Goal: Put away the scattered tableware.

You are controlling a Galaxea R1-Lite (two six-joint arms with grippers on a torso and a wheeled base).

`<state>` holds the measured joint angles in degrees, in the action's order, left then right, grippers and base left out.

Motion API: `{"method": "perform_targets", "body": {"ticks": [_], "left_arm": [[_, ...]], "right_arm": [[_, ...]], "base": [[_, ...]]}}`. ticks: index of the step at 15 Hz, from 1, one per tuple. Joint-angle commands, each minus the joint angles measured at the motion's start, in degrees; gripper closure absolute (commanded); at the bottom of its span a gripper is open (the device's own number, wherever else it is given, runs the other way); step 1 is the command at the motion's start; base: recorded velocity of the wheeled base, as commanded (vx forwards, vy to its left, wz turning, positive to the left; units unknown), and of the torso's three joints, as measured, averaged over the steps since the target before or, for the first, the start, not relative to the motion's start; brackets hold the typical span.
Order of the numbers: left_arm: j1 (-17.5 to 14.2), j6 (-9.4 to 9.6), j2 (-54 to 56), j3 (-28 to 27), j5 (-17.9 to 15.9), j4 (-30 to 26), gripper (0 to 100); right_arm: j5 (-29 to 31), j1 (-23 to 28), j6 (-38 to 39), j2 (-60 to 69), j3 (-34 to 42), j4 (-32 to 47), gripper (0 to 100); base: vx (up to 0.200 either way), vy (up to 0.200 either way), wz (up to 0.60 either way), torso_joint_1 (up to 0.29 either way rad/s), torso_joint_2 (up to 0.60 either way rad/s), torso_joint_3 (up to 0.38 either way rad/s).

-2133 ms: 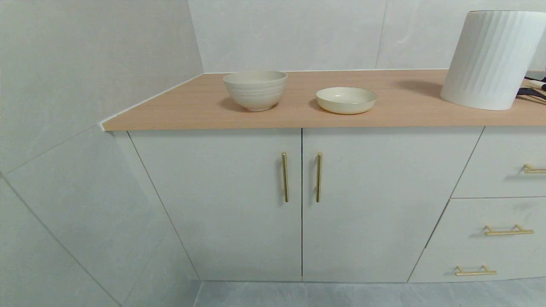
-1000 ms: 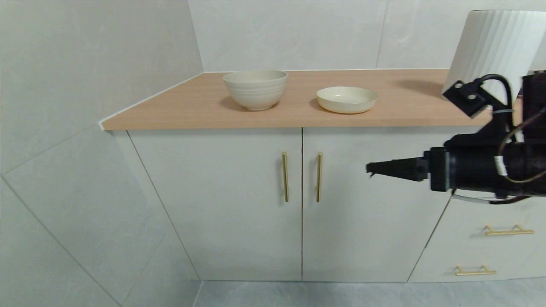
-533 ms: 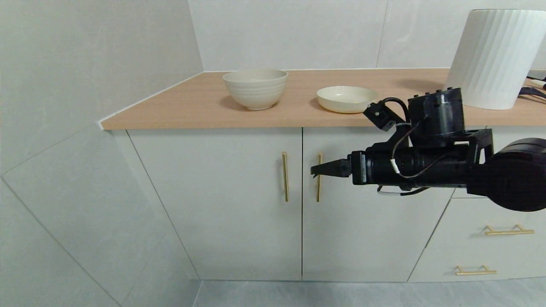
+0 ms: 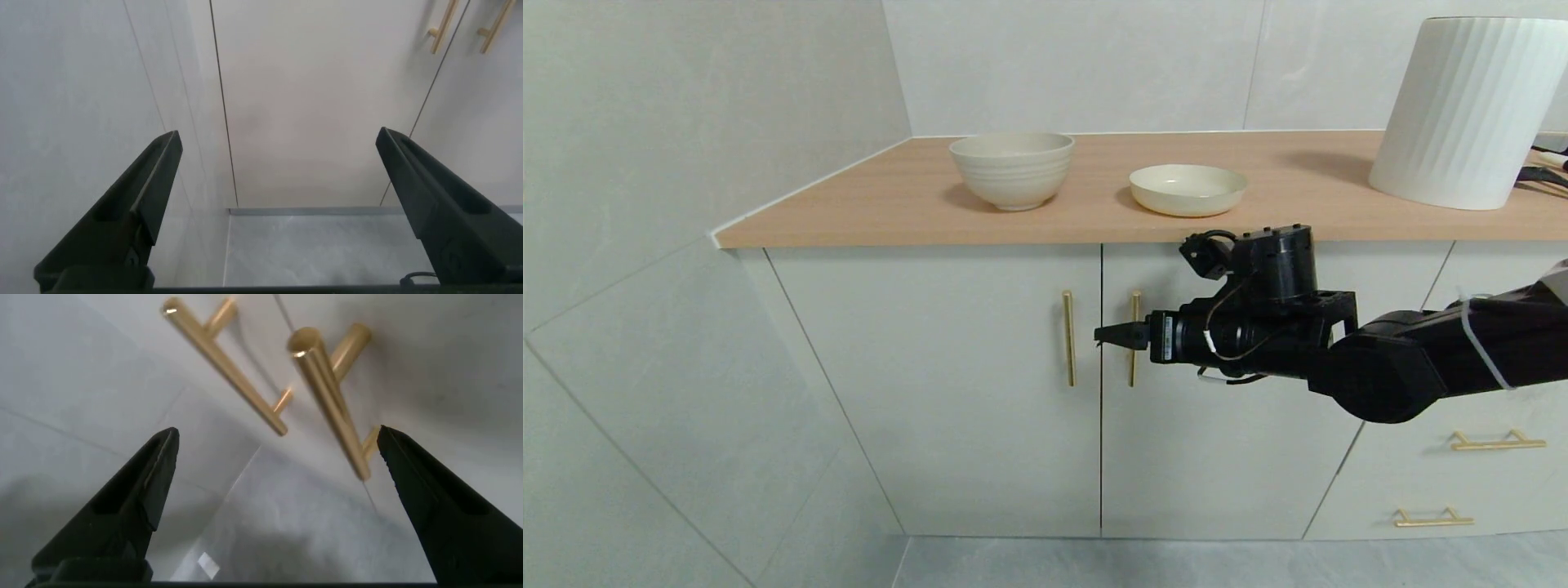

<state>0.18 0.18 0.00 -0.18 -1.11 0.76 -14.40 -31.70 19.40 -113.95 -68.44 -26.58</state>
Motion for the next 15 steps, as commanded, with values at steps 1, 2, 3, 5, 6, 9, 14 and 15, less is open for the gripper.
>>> {"method": "perform_targets", "body": {"ticks": [1,2,3,5,6,9,14,15], "left_arm": [[-0.01,-0.01,0.0,0.01,-0.03,0.04,0],[-0.01,-0.01,0.0,0.01,0.05,0.04,0],[-0.01,-0.01,0.0,0.01,0.05,0.04,0],[-0.01,-0.01,0.0,0.01,0.05,0.04,0],[-0.01,-0.01,0.0,0.01,0.05,0.04,0],[-0.01,-0.01,0.0,0.01,0.05,0.04,0],[-0.01,-0.01,0.0,0.01,0.05,0.04,0],[-0.01,-0.01,0.0,0.01,0.05,0.04,0]], "right_arm": [[0.07,-0.12,0.03,-1.63,-0.47,-0.06,0],[1.13,-0.03,0.12,-2.95,-0.73,-3.22,0],[1.39,-0.03,0.12,-3.39,-0.64,-4.45,0],[1.3,-0.12,0.12,-3.74,-0.56,-5.42,0],[1.3,-0.3,0.12,-4.0,-0.64,-5.68,0],[1.57,-2.05,0.29,-5.41,-0.73,-7.79,0],[2.71,-3.2,2.23,-5.23,0.32,-10.51,0],[2.0,-3.46,2.93,-4.0,1.47,-10.51,0]], "base": [[0.0,0.0,0.0,0.0,0.0,0.0],[0.0,0.0,0.0,0.0,0.0,0.0],[0.0,0.0,0.0,0.0,0.0,0.0],[0.0,0.0,0.0,0.0,0.0,0.0],[0.0,0.0,0.0,0.0,0.0,0.0],[0.0,0.0,0.0,0.0,0.0,0.0],[0.0,0.0,0.0,0.0,0.0,0.0],[0.0,0.0,0.0,0.0,0.0,0.0]]}}
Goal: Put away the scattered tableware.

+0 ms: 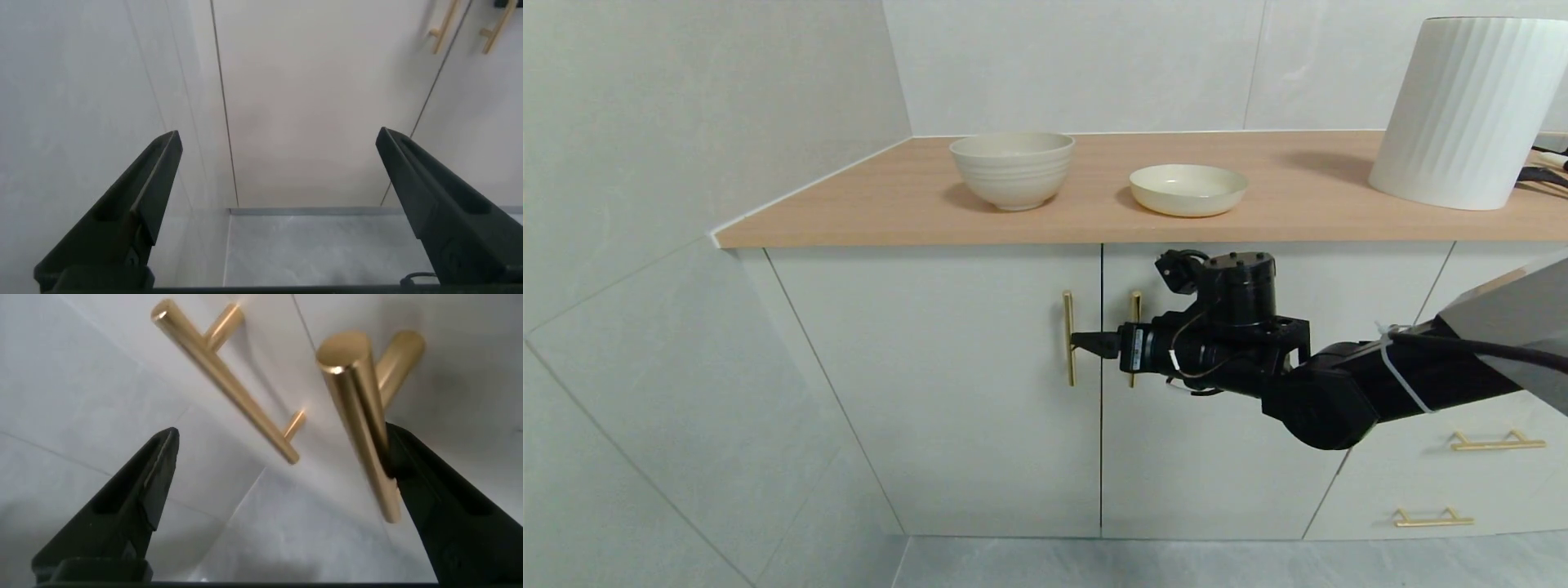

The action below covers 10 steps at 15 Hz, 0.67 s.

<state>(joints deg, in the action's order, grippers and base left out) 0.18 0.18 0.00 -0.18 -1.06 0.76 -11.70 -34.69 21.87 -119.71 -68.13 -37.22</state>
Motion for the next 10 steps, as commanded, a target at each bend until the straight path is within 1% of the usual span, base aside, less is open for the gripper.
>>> {"method": "perform_targets", "body": {"ticks": [1,4,10], "left_arm": [[-0.01,-0.01,0.0,0.01,0.01,0.04,0],[-0.01,-0.01,0.0,0.01,-0.08,0.04,0],[-0.01,0.17,0.0,0.01,-0.08,0.04,0]], "right_arm": [[-2.1,-0.55,0.54,2.47,2.22,0.13,0],[-5.44,-0.81,0.54,5.37,5.12,0.13,0],[-5.7,-2.13,0.54,11.61,11.8,0.13,0]], "base": [[0.0,0.0,0.0,0.0,0.0,0.0],[0.0,0.0,0.0,0.0,0.0,0.0],[0.0,0.0,0.0,0.0,0.0,0.0]]}}
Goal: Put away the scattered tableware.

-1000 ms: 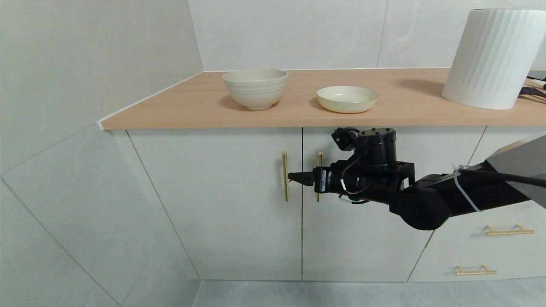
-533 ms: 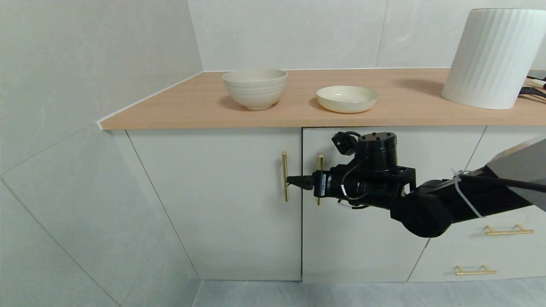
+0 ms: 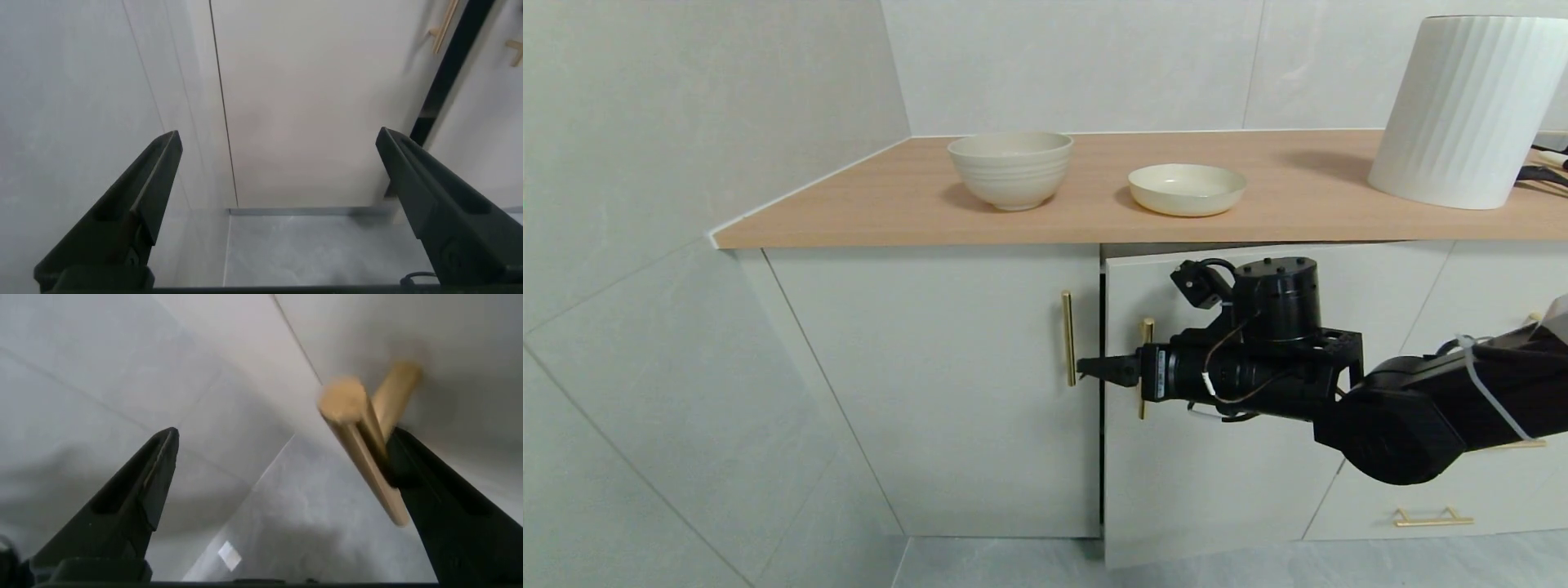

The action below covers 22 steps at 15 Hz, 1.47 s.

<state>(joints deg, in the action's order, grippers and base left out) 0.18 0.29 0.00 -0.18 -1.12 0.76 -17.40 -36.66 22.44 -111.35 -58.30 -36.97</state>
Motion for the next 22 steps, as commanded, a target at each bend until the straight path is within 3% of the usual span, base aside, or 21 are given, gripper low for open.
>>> {"method": "perform_targets", "body": {"ticks": [1,5,6,7,9,10,12,13,16,17,20,22], "left_arm": [[-0.01,0.06,0.0,0.09,-0.02,0.04,0],[-0.01,1.29,0.0,-0.26,-0.28,0.12,0],[-0.01,1.73,-0.09,-3.86,-1.25,0.12,0],[0.34,1.64,-2.9,-10.01,-4.42,-1.55,0],[0.34,1.64,-14.68,-17.48,-10.39,-5.06,0],[0.34,1.82,-17.84,-18.54,-11.8,-4.97,0],[0.52,1.82,-36.39,-26.18,-18.65,-3.39,0],[1.22,1.82,-42.98,-28.47,-18.92,-1.9,0],[7.46,1.64,-55.72,-30.67,-18.57,4.78,0],[8.52,1.64,-58.36,-30.84,-18.57,7.24,100],[14.49,0.76,-68.12,-32.95,-18.57,15.06,100],[20.65,-4.25,-74.18,-35.41,-18.57,19.72,100]], "right_arm": [[-0.01,-0.17,-0.03,3.33,2.13,-0.12,0],[-0.09,-1.66,-0.21,10.71,9.52,-0.12,0],[-0.09,-1.66,-0.21,12.03,11.1,-0.12,0],[-0.09,-1.75,-0.29,13.18,12.24,-0.12,0],[-0.18,-2.54,-0.21,15.99,14.7,-0.03,0],[-0.27,-3.07,-0.21,16.87,15.23,0.06,0],[-2.91,-5.53,-0.12,19.94,18.04,0.41,0],[-2.91,-6.15,-0.21,20.03,18.83,0.41,0],[-2.99,-6.15,-0.38,20.12,20.5,0.41,0],[-2.99,-6.15,-0.56,20.56,21.12,0.41,0],[-2.99,-6.15,-0.56,21.88,21.73,0.59,0],[-2.99,-6.15,-0.56,22.32,22.96,0.5,0]], "base": [[0.0,0.0,0.0,0.0,0.0,0.0],[0.0,0.0,0.0,0.0,0.0,0.0],[0.0,0.0,0.0,0.0,0.0,0.0],[0.0,0.0,0.0,0.0,0.0,0.0],[0.0,0.0,0.0,0.0,0.0,0.0],[0.0,0.0,0.0,0.0,0.0,0.0],[0.0,0.0,0.0,0.0,0.0,0.0],[0.0,0.0,0.0,0.0,0.0,0.0],[0.0,0.0,0.0,0.0,0.0,0.0],[0.0,0.0,0.0,0.0,0.0,0.0],[0.0,0.0,0.0,0.0,0.0,0.0],[0.0,0.0,0.0,0.0,0.0,0.0]]}}
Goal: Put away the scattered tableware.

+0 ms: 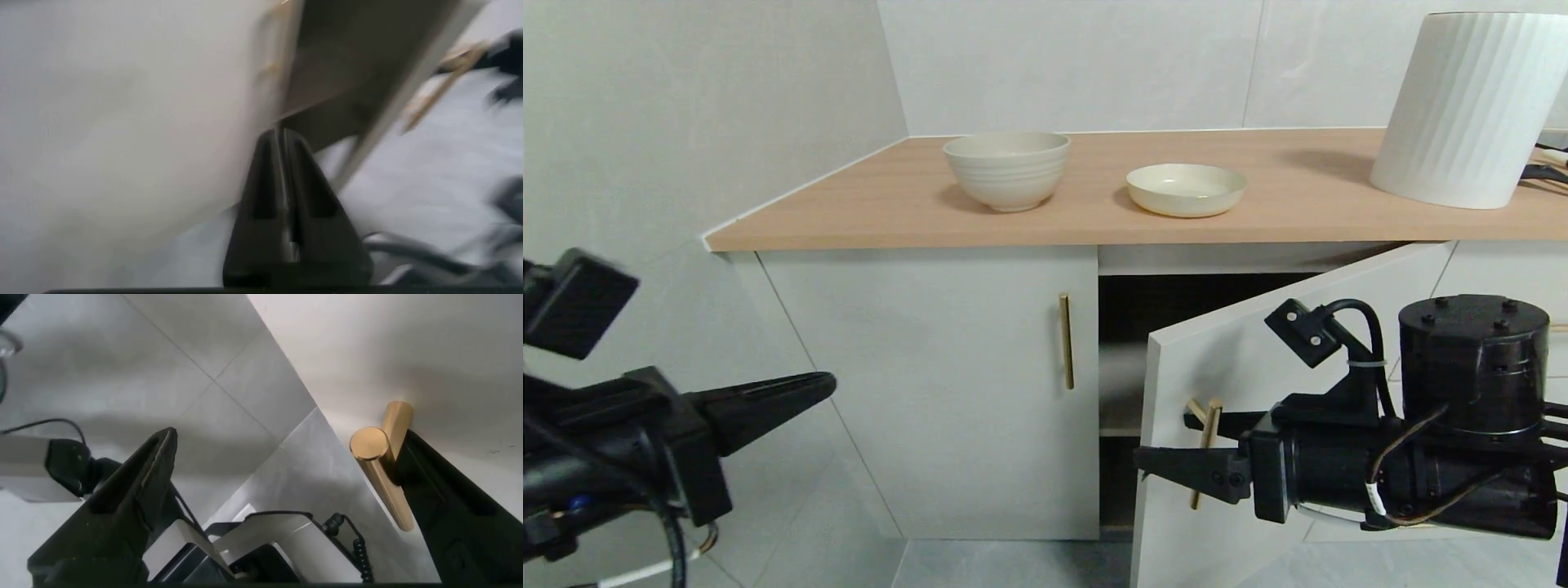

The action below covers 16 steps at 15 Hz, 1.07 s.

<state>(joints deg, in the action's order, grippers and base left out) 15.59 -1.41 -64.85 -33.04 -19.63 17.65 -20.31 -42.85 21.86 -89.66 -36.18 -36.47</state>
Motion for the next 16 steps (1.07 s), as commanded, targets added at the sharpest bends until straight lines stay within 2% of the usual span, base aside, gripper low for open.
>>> {"method": "perform_targets", "body": {"ticks": [1,2,3,5,6,7,9,12,13,15,16], "left_arm": [[8.67,-6.14,-12.14,-3.61,-0.06,5.64,100],[10.95,-8.87,-14.6,-4.4,-0.24,8.45,100],[12.97,-10.45,-17.85,-4.67,-0.5,10.65,100],[15.17,-11.95,-22.6,-5.28,-0.76,14.08,100],[16.58,-14.58,-26.99,-6.07,-3.31,17.15,100],[16.93,-15.11,-29.63,-7.22,-5.33,19.0,100],[18.16,-15.11,-33.67,-11.26,-6.21,19.09,100],[21.94,-15.11,-41.32,-16.18,-6.04,19.09,100],[24.13,-15.11,-44.13,-17.32,-5.77,19.44,100],[26.95,-15.72,-48.17,-18.2,-4.72,20.76,100],[27.3,-15.72,-48.88,-18.38,-4.1,21.37,100]], "right_arm": [[-0.08,0.05,0.11,1.24,1.29,0.09,0],[-0.08,0.05,0.11,1.42,1.73,0.09,0],[-0.08,0.14,0.11,1.86,1.9,0.09,0],[0.01,0.22,0.2,1.95,1.9,0.18,0],[0.01,0.49,0.29,2.3,2.26,0.18,0],[0.01,0.66,0.29,2.47,2.34,0.18,0],[0.09,1.37,0.29,2.56,2.34,0.18,0],[0.09,1.45,0.29,2.21,2.43,0.18,0],[0.09,1.54,0.29,2.03,2.52,0.18,0],[-0.08,2.16,0.29,1.95,2.61,0.18,0],[0.01,2.16,0.29,2.03,2.61,0.18,0]], "base": [[0.0,0.0,0.0,0.0,0.0,0.0],[0.0,0.0,0.0,0.0,0.0,0.0],[0.0,0.0,0.0,0.0,0.0,0.0],[0.0,0.0,0.0,0.0,0.0,0.0],[0.0,0.0,0.0,0.0,0.0,0.0],[0.0,0.0,0.0,0.0,0.0,0.0],[0.0,0.0,0.0,0.0,0.0,0.0],[0.0,0.0,0.0,0.0,0.0,0.0],[0.0,0.0,0.0,0.0,0.0,0.0],[0.0,0.0,0.0,0.0,0.0,0.0],[0.0,0.0,0.0,0.0,0.0,0.0]]}}
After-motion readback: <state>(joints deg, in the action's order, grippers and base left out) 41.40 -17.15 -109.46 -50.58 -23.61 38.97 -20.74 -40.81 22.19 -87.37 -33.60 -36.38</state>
